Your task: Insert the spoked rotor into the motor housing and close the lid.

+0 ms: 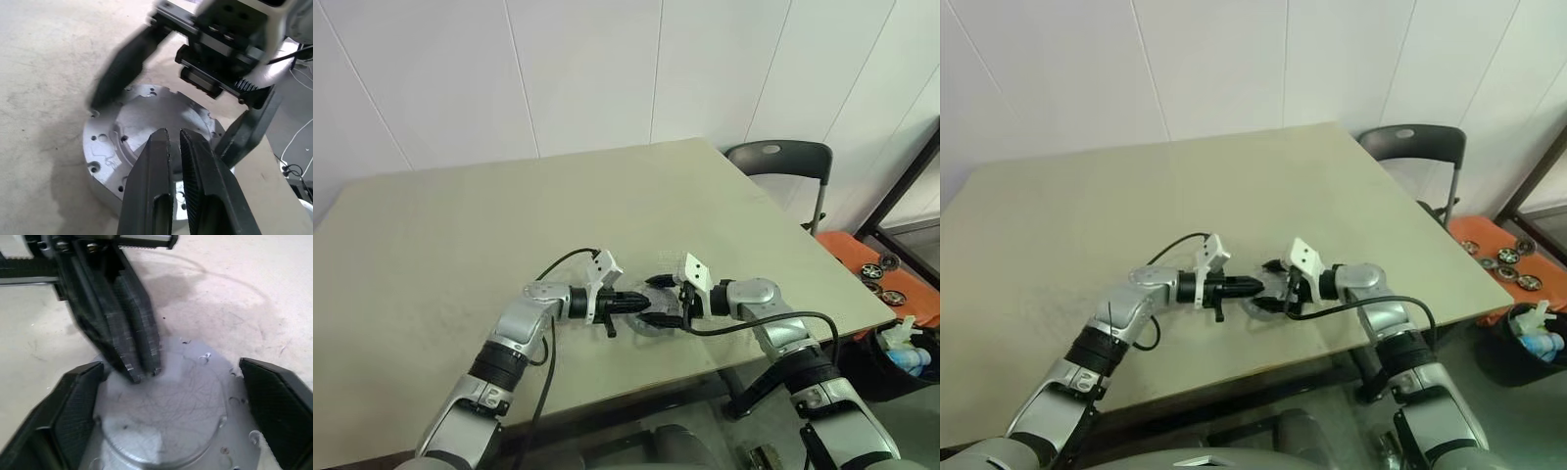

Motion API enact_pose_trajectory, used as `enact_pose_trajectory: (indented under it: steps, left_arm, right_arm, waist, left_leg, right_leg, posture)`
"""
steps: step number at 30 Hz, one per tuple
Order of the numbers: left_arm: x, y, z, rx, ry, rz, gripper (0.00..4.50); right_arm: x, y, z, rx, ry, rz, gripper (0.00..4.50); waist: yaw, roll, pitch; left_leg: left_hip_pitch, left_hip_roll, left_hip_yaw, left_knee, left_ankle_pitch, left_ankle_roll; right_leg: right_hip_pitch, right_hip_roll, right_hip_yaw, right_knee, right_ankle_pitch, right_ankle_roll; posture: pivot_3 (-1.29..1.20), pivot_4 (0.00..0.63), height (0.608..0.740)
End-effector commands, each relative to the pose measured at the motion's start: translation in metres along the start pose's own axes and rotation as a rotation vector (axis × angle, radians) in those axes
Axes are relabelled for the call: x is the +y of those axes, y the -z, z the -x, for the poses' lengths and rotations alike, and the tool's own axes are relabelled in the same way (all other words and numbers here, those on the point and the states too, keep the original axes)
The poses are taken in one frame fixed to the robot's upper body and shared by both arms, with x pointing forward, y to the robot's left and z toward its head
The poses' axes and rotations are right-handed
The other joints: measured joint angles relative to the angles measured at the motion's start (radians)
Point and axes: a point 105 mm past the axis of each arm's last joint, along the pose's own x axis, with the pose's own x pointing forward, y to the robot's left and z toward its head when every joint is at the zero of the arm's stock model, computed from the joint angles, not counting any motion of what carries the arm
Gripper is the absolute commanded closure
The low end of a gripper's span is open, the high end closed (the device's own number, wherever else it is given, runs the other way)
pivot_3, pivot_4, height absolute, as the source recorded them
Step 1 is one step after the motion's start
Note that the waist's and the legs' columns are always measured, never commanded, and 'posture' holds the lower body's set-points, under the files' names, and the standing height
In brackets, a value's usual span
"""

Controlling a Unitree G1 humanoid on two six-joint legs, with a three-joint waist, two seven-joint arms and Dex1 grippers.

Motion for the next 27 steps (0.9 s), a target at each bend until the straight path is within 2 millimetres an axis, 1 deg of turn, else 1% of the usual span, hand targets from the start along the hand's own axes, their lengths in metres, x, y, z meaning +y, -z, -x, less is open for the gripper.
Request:
enact_pose_trajectory:
  steps: [1, 4, 7, 9, 11, 13, 16, 18, 19, 21, 22, 23, 24, 25, 27]
  left_arm:
    - [0.0, 0.019, -0.002, 0.071, -0.013, 0.041, 4.05]
    - [0.0, 0.018, -0.003, 0.066, -0.017, 0.041, 4.05]
    - [0.001, 0.018, -0.003, 0.064, -0.019, 0.041, 4.05]
    - [0.002, 0.018, -0.003, 0.064, -0.02, 0.041, 4.05]
    - [0.002, 0.018, -0.003, 0.062, -0.02, 0.041, 4.05]
    - [0.003, 0.017, -0.004, 0.062, -0.02, 0.041, 4.05]
    - [0.003, 0.016, -0.006, 0.059, -0.016, 0.038, 4.05]
    - [0.003, 0.015, -0.008, 0.058, -0.013, 0.036, 4.05]
    - [0.003, 0.015, -0.008, 0.057, -0.013, 0.035, 4.05]
    - [0.004, 0.015, -0.009, 0.055, -0.015, 0.035, 4.05]
    - [0.004, 0.016, -0.009, 0.054, -0.014, 0.036, 4.05]
    - [0.004, 0.016, -0.01, 0.054, -0.014, 0.036, 4.05]
    - [0.004, 0.016, -0.01, 0.052, -0.013, 0.037, 4.05]
    - [0.004, 0.017, -0.011, 0.051, -0.012, 0.037, 4.05]
    - [0.004, 0.017, -0.011, 0.05, -0.01, 0.037, 4.05]
  right_arm:
    - [0.014, 0.031, -0.004, 0.098, -0.031, -0.078, 0.03]
    - [0.013, 0.031, -0.003, 0.083, -0.015, -0.102, 0.03]
    - [0.015, 0.019, -0.004, 0.033, -0.033, -0.087, 0.03]
    - [0.018, 0.005, -0.006, -0.023, -0.053, -0.064, 0.03]
    - [0.026, -0.017, -0.006, -0.101, -0.081, -0.052, 0.03]
    - [0.03, -0.029, -0.005, -0.136, -0.092, -0.046, 0.03]
    - [0.027, -0.048, 0.0, -0.19, -0.063, -0.038, 0.03]
    - [0.019, -0.062, 0.005, -0.226, -0.022, -0.022, 0.03]
    - [0.015, -0.07, 0.007, -0.251, -0.007, -0.025, 0.03]
    - [0.006, -0.082, 0.013, -0.294, 0.035, -0.026, 0.03]
    - [-0.008, -0.082, 0.024, -0.301, 0.064, -0.034, 0.03]
    - [-0.018, -0.081, 0.033, -0.304, 0.084, -0.039, 0.03]
    - [-0.027, -0.082, 0.047, -0.301, 0.097, -0.04, 0.03]
    - [-0.033, -0.083, 0.057, -0.3, 0.104, -0.039, 0.03]
    - [-0.036, -0.085, 0.065, -0.29, 0.11, -0.031, 0.03]
  waist:
    - [0.001, 0.0, -0.001]
    - [0.004, 0.001, -0.002]
    - [0.005, 0.001, -0.002]
    - [0.005, 0.001, -0.002]
    - [0.006, 0.002, -0.001]
    - [0.006, 0.003, 0.0]
    - [0.005, 0.004, 0.001]
    - [0.007, 0.004, 0.0]
    - [0.011, 0.004, 0.0]
    - [0.026, 0.004, 0.001]
    - [0.033, 0.005, 0.001]
    - [0.039, 0.005, 0.001]
    - [0.05, 0.005, 0.001]
    - [0.061, 0.005, 0.001]
    - [0.074, 0.005, 0.001]
  left_leg:
    - [0.0, 0.0, 0.0, 0.0, 0.0, 0.0]
    - [-0.001, -0.001, 0.0, -0.001, 0.0, 0.0]
    - [-0.002, -0.002, 0.0, -0.001, 0.0, 0.0]
    - [-0.002, -0.003, -0.001, -0.001, 0.0, 0.0]
    - [-0.003, -0.003, -0.001, -0.001, 0.0, 0.0]
    - [-0.004, -0.003, -0.001, -0.001, 0.0, 0.0]
    - [-0.01, -0.004, -0.001, -0.002, -0.001, 0.0]
    - [-0.017, -0.006, -0.002, -0.001, -0.001, 0.0]
    - [-0.018, -0.007, -0.002, -0.001, -0.001, 0.0]
    - [-0.019, -0.007, -0.002, -0.001, -0.001, 0.0]
    - [-0.019, -0.007, -0.002, -0.001, -0.001, 0.0]
    - [-0.019, -0.008, -0.003, -0.001, -0.001, 0.0]
    - [-0.019, -0.008, -0.003, 0.0, -0.001, 0.0]
    - [-0.019, -0.009, -0.003, 0.0, -0.001, 0.0]
    - [-0.019, -0.013, -0.003, 0.0, -0.001, 0.001]
  right_leg:
    - [0.0, 0.0, 0.0, 0.0, 0.0, 0.0]
    - [0.0, -0.001, 0.001, 0.0, 0.0, 0.0]
    - [0.0, -0.001, 0.001, 0.0, 0.0, 0.0]
    - [0.0, -0.002, 0.001, 0.0, 0.0, 0.0]
    - [-0.001, -0.002, 0.001, 0.0, 0.0, 0.0]
    - [-0.002, -0.002, 0.001, 0.0, 0.0, 0.0]
    - [-0.007, -0.002, 0.001, 0.001, 0.0, 0.0]
    - [-0.015, -0.001, 0.002, 0.003, 0.001, 0.001]
    - [-0.019, -0.001, 0.002, 0.004, 0.004, 0.002]
    - [-0.021, -0.001, 0.003, 0.005, 0.005, 0.002]
    - [-0.022, -0.001, 0.003, 0.005, 0.005, 0.002]
    - [-0.022, -0.002, 0.003, 0.004, 0.005, 0.002]
    - [-0.022, -0.002, 0.003, 0.003, 0.005, 0.002]
    - [-0.021, -0.003, 0.003, 0.003, 0.005, 0.002]
    - [-0.02, -0.005, 0.003, 0.0, 0.004, 0.001]
  posture:
    - [0.0, 0.0, 0.74]
    - [0.0, 0.0, 0.74]
    - [0.0, 0.0, 0.74]
    - [0.0, 0.0, 0.74]
    - [0.0, 0.0, 0.74]
    - [0.0, 0.0, 0.74]
    - [0.0, 0.0, 0.74]
    - [0.0, 0.0, 0.74]
    - [0.0, 0.0, 0.74]
    - [0.0, 0.0, 0.74]
    - [0.0, 0.0, 0.74]
    - [0.0, 0.0, 0.74]
    - [0.0, 0.0, 0.74]
    - [0.0, 0.0, 0.74]
    - [0.0, 0.0, 0.74]
